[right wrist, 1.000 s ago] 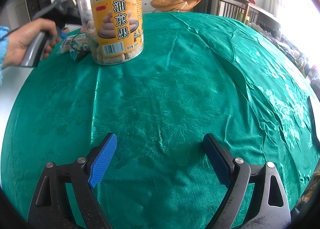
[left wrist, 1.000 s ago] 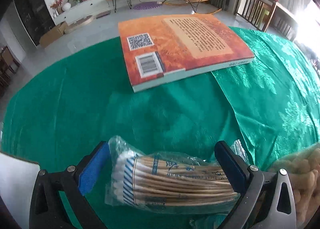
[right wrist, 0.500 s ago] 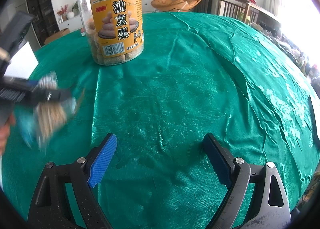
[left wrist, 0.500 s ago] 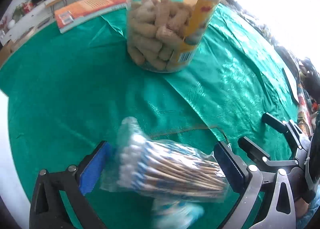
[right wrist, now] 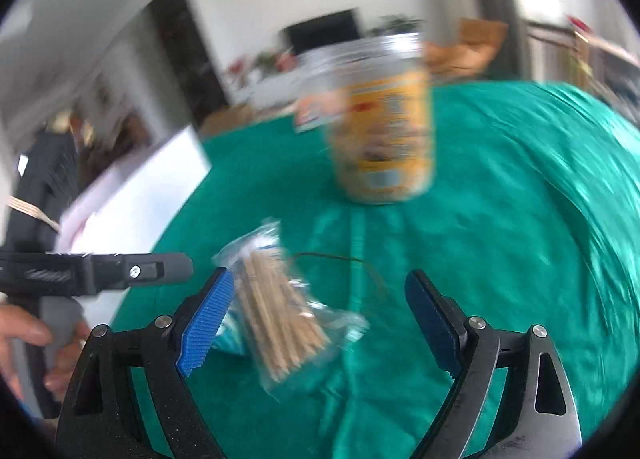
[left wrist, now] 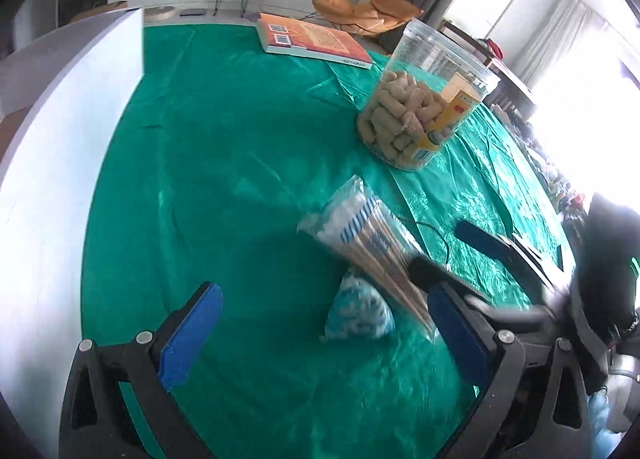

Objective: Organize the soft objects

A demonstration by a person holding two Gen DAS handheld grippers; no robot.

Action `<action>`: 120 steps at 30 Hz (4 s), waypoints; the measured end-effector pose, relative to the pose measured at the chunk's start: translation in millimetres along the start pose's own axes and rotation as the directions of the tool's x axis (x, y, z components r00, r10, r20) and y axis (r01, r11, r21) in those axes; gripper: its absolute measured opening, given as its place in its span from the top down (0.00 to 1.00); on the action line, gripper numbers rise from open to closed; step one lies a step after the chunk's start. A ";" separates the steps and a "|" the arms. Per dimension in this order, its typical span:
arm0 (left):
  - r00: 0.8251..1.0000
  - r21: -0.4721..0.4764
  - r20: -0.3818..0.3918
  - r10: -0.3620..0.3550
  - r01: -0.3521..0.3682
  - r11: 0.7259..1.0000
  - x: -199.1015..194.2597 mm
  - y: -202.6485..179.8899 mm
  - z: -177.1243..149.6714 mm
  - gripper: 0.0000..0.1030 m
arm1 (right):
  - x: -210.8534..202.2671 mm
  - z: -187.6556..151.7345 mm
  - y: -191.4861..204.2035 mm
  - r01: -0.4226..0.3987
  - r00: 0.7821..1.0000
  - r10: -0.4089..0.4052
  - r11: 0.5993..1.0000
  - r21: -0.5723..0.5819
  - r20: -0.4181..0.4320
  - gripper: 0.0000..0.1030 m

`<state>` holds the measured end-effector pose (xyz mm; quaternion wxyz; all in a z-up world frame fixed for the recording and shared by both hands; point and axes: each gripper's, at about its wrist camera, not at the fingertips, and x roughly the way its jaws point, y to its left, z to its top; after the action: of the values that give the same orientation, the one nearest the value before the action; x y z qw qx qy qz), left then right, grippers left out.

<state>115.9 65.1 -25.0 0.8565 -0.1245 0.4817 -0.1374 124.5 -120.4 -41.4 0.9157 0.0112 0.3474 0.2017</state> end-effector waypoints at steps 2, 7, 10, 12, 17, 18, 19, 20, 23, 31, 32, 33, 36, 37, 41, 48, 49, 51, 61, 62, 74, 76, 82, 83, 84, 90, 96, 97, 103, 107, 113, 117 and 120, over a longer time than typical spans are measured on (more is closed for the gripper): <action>1.000 -0.020 -0.001 0.007 -0.007 1.000 -6.9 7.6 -3.6 0.05 | 37.4 15.2 11.3 -0.071 0.986 0.058 0.994 -0.080 -0.155 0.18; 1.000 0.004 -0.007 -0.025 0.025 1.000 -16.8 10.8 -7.0 0.05 | 48.6 28.0 -13.3 -0.139 0.951 0.142 0.990 0.030 -0.276 0.64; 0.997 0.079 -0.031 -0.071 0.073 0.994 -6.7 -4.5 -12.4 0.04 | 6.7 33.7 -70.9 -0.288 0.941 0.328 0.900 0.326 -0.076 0.63; 0.993 0.158 -0.075 -0.089 0.100 0.982 7.3 -23.1 -16.1 0.04 | -16.0 33.0 -108.2 -0.326 0.935 0.354 0.834 0.445 0.023 0.62; 0.998 0.366 -0.060 0.016 0.007 0.931 39.9 -65.1 -25.6 0.04 | -43.1 40.4 -167.6 -0.063 0.997 0.075 0.886 0.460 -0.006 0.62; 0.997 0.367 -0.061 0.051 -0.025 0.930 48.6 -66.1 -25.4 0.04 | -42.8 42.7 -173.2 0.030 0.999 -0.018 0.904 0.427 -0.031 0.62; 0.993 0.356 -0.075 0.088 -0.055 0.933 59.4 -65.1 -23.8 0.04 | -40.9 44.1 -176.2 0.105 0.994 -0.093 0.912 0.396 -0.049 0.62; 0.990 0.351 -0.076 0.118 -0.084 0.933 67.4 -64.6 -23.7 0.03 | -37.2 44.4 -178.0 0.172 0.985 -0.160 0.915 0.364 -0.063 0.62; 0.984 0.386 -0.031 0.173 -0.148 0.911 72.9 -67.4 -26.8 0.01 | -8.0 37.6 -180.1 0.290 0.954 -0.257 0.916 0.276 -0.152 0.60; 0.999 0.275 -0.014 0.034 -0.029 0.961 58.9 -39.2 -8.8 0.58 | 6.1 22.0 -180.3 0.291 0.943 -0.234 0.925 0.244 -0.238 0.40; 1.000 0.256 -0.013 0.026 -0.022 0.966 57.2 -35.3 -6.4 0.58 | 7.9 22.1 -181.2 0.290 0.939 -0.230 0.929 0.230 -0.256 0.40; 1.000 0.234 -0.009 0.015 -0.012 0.972 58.6 -33.4 -2.6 0.58 | 13.2 27.2 -181.5 0.306 0.923 -0.245 0.934 0.183 -0.296 0.45; 1.000 0.169 0.015 -0.020 0.017 0.985 49.9 -24.5 5.0 0.58 | 8.7 39.2 -179.9 0.316 0.913 -0.252 0.934 0.165 -0.321 0.67; 0.999 0.156 0.029 -0.030 0.025 0.987 46.7 -22.3 9.7 0.58 | 5.8 45.6 -184.8 0.308 0.921 -0.239 0.930 0.199 -0.309 0.67; 0.994 0.117 0.092 -0.063 0.052 0.992 25.3 -19.0 37.8 0.58 | -7.2 90.0 -201.1 0.233 0.967 -0.180 0.915 0.329 -0.183 0.67; 0.964 0.061 0.243 -0.110 0.098 0.993 -41.0 0.7 92.9 0.58 | -13.3 168.9 -195.8 0.208 0.978 -0.191 0.913 0.351 -0.084 0.67; 0.957 0.057 0.265 -0.116 0.104 0.993 -54.5 5.5 97.3 0.58 | -19.1 179.5 -185.6 0.195 0.981 -0.183 0.924 0.330 -0.068 0.67; 0.942 0.056 0.311 -0.124 0.112 0.992 -85.2 16.9 102.8 0.58 | -32.6 196.3 -153.6 0.161 0.987 -0.157 0.953 0.258 -0.035 0.67; 0.911 -0.053 0.333 0.242 -0.238 0.970 -224.7 126.2 57.5 0.51 | -28.5 186.2 130.6 -0.358 0.924 0.359 0.933 0.032 -0.130 0.67; 0.900 -0.071 0.310 0.307 -0.301 0.951 -227.6 137.3 47.8 0.35 | -21.1 178.0 155.6 -0.399 0.903 0.400 0.916 0.036 -0.160 0.66; 0.764 -0.158 0.215 0.608 -0.588 0.794 -212.3 175.7 -25.7 0.01 | 12.8 94.1 248.7 -0.436 0.850 0.416 0.900 0.011 -0.323 0.20; 0.751 -0.139 0.213 0.625 -0.610 0.780 -206.9 171.1 -23.8 0.01 | 5.7 89.8 248.2 -0.402 0.871 0.372 0.915 -0.031 -0.322 0.20; 0.733 -0.150 0.215 0.645 -0.628 0.764 -204.4 165.8 -22.9 0.01 | -3.0 73.0 245.5 -0.342 0.898 0.299 0.936 -0.082 -0.324 0.20; 0.724 -0.149 0.213 0.656 -0.640 0.754 -204.4 164.0 -22.7 0.01 | -3.8 72.2 244.3 -0.336 0.900 0.293 0.938 -0.085 -0.322 0.20; 0.711 -0.146 0.210 0.671 -0.655 0.741 -204.1 162.6 -22.5 0.01 | -6.3 71.5 243.8 -0.332 0.902 0.290 0.939 -0.087 -0.320 0.20; 0.708 -0.160 0.212 0.673 -0.654 0.739 -209.7 160.4 -22.4 0.01 | -10.3 68.1 239.4 -0.318 0.908 0.270 0.942 -0.107 -0.320 0.20; 0.692 -0.204 0.188 0.697 -0.667 0.716 -217.5 160.0 -24.9 0.01 | -10.7 64.1 247.8 -0.296 0.914 0.231 0.942 -0.160 -0.333 0.20; 0.700 -0.222 0.184 0.690 -0.654 0.723 -221.0 160.2 -27.0 0.01 | -11.5 63.6 249.9 -0.292 0.916 0.223 0.941 -0.170 -0.334 0.20; 0.790 -0.265 0.112 0.603 -0.561 0.785 -237.9 167.2 -38.1 0.01 | -16.9 58.9 266.6 -0.242 0.924 0.156 0.945 -0.220 -0.349 0.20; 0.777 -0.231 0.073 0.625 -0.597 0.768 -242.5 168.2 -45.8 0.01 | -21.8 53.9 279.8 -0.211 0.929 0.112 0.944 -0.254 -0.353 0.20; 0.779 -0.272 0.073 0.623 -0.585 0.764 -257.0 175.9 -61.4 0.01 | -27.7 52.5 296.0 -0.184 0.923 0.073 0.946 -0.268 -0.377 0.20; 0.803 -0.320 0.039 0.594 -0.554 0.769 -270.5 184.8 -67.4 0.01 | -37.1 54.4 308.0 -0.180 0.929 0.063 0.938 -0.296 -0.364 0.20; 0.801 -0.334 0.031 0.598 -0.556 0.761 -284.2 183.9 -69.9 0.01 | -46.0 57.8 315.4 -0.184 0.935 0.069 0.933 -0.309 -0.349 0.20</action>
<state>-64.6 331.7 100.9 0.8573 -0.1110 0.4524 0.2192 16.4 158.8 82.2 0.8171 -0.1567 0.4556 0.3164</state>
